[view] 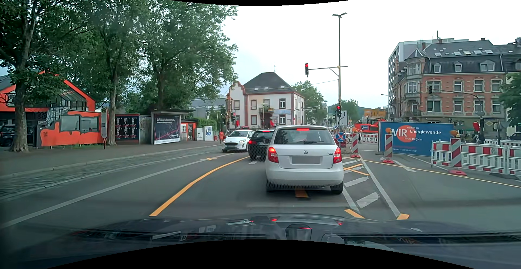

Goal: Follow the waypoints while adhering to traffic rules and regulations

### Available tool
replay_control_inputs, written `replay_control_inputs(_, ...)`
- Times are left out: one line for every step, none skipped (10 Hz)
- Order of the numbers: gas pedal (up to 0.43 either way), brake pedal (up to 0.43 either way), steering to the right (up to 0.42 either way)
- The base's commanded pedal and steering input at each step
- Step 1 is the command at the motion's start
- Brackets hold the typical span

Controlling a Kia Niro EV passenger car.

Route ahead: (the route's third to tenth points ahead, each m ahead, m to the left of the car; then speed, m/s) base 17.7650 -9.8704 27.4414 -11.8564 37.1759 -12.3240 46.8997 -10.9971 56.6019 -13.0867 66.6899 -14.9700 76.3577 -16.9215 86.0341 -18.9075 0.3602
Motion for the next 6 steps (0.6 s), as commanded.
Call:
replay_control_inputs(0.0,0.213,-0.01)
replay_control_inputs(0.0,0.213,-0.01)
replay_control_inputs(0.0,0.213,-0.01)
replay_control_inputs(0.0,0.213,-0.01)
replay_control_inputs(0.0,0.213,-0.01)
replay_control_inputs(0.0,0.213,-0.01)
